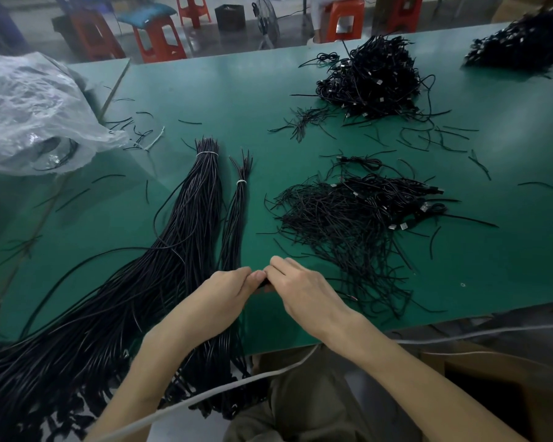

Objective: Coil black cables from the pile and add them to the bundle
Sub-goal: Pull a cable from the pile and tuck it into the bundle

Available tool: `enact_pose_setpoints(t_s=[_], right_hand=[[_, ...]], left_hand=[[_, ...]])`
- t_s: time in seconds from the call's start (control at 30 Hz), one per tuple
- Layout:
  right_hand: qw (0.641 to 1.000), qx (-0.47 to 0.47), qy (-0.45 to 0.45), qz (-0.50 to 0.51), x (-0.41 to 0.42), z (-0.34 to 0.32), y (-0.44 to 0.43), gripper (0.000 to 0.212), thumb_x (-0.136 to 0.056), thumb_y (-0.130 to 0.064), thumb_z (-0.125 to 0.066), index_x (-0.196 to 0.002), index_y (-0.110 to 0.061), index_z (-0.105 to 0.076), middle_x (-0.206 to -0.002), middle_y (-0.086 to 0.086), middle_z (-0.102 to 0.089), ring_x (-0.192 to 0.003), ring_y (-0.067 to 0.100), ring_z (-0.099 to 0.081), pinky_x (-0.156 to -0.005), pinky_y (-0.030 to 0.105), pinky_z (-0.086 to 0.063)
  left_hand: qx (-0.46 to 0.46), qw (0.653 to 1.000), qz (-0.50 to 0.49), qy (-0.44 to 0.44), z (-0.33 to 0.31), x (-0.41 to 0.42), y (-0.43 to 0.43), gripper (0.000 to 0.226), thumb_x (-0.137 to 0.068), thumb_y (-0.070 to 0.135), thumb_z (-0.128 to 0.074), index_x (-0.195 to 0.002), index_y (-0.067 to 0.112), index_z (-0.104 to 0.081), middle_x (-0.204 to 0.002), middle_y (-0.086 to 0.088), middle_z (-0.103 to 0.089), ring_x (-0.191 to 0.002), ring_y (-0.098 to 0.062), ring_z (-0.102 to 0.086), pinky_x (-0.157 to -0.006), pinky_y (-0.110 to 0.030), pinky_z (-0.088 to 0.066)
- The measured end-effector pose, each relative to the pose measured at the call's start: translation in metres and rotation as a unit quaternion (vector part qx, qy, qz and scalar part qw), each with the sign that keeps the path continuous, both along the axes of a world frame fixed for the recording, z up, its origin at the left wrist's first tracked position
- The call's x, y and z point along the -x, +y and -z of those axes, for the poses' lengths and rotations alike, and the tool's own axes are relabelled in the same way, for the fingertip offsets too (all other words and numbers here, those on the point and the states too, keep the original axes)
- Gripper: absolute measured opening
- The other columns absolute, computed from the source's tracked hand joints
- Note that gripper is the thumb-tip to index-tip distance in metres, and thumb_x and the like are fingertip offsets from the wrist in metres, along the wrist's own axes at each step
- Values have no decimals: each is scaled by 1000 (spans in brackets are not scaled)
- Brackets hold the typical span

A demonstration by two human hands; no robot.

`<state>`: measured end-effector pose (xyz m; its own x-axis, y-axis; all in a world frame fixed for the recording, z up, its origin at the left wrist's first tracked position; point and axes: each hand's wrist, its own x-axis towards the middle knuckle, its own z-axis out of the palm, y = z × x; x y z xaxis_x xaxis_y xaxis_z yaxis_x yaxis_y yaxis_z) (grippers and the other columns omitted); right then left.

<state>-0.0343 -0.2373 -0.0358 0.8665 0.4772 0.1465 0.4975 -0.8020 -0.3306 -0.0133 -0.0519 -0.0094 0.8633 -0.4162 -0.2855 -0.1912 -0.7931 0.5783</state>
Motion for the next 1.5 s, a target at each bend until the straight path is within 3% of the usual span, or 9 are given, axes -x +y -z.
enact_pose_setpoints(t_s=[0.27, 0.37, 0.53, 0.77, 0.97, 1.03, 1.1, 1.3, 1.5], right_hand=[[1000, 10, -2, -18, 2, 5, 0, 34, -86, 15, -60, -108, -11, -58, -104, 1, -52, -93, 18, -53, -63, 34, -56], [1000, 7, -13, -23, 0, 5, 2, 29, -92, 8, -61, -113, -11, -58, -105, 1, -52, -95, 17, -53, -65, 33, -55], [998, 39, -28, -40, 2, 5, 4, 41, -94, 3, -62, -131, -9, -50, -111, 4, -49, -99, 19, -51, -73, 30, -54], [997, 41, -48, -45, 1, 5, -1, 23, -109, -22, -38, -119, -10, -54, -105, 4, -53, -93, 18, -59, -63, 29, -51], [995, 40, -61, -62, 5, 0, -7, 7, -98, -8, -54, -94, -12, -59, -87, 1, -56, -76, 20, -58, -55, 27, -35], [995, 30, -79, -59, 7, 1, -6, 17, -87, 4, -63, -90, -13, -59, -83, 0, -55, -71, 18, -55, -55, 25, -33], [993, 21, -98, -61, 7, 1, -6, 23, -82, 8, -67, -89, -13, -60, -82, 0, -55, -70, 17, -54, -55, 26, -38], [990, 37, -123, -55, -6, 5, -12, 5, -98, -8, -61, -101, -12, -64, -92, 1, -61, -85, 21, -60, -72, 33, -50], [977, 84, -143, 131, -31, 3, -38, 60, -95, -35, -66, -146, -10, -47, -137, 7, -56, -128, 25, -53, -109, 44, -40]], left_hand=[[-99, 992, 67, -43, 8, 8, 1, 45, -105, 51, -16, -91, 18, -44, -77, 0, -53, -62, -23, -51, -56, -34, -38], [-48, 998, 30, -28, 10, 8, 4, 36, -111, 42, -29, -93, 17, -48, -76, -3, -57, -63, -28, -54, -62, -44, -45], [24, 1000, 0, -11, 13, 5, 11, 34, -111, 36, -36, -88, 15, -49, -69, 0, -49, -57, -13, -39, -56, -32, -33], [77, 997, 11, 22, 15, 2, 17, 39, -110, 36, -38, -78, 17, -50, -66, 8, -45, -59, -9, -39, -59, -32, -34], [164, 970, 40, 173, 12, 3, 18, 44, -112, 37, -35, -93, 16, -68, -66, 8, -50, -55, -14, -42, -54, -26, -40], [206, 951, 61, 221, 7, 4, 20, 44, -112, 40, -33, -92, 29, -70, -69, 0, -50, -53, -20, -41, -53, -25, -43], [246, 931, 49, 266, 5, 5, 20, 44, -111, 44, -34, -94, 21, -68, -74, -6, -46, -52, -23, -36, -49, -25, -42], [237, 943, 0, 234, 17, -2, 8, 43, -110, 47, -32, -84, 14, -43, -66, 3, -38, -43, -16, -27, -35, -24, -29], [267, 947, -125, 125, 29, -23, -4, 42, -113, 36, -31, -78, 14, -37, -59, 5, -34, -38, -15, -26, -34, -25, -27]])
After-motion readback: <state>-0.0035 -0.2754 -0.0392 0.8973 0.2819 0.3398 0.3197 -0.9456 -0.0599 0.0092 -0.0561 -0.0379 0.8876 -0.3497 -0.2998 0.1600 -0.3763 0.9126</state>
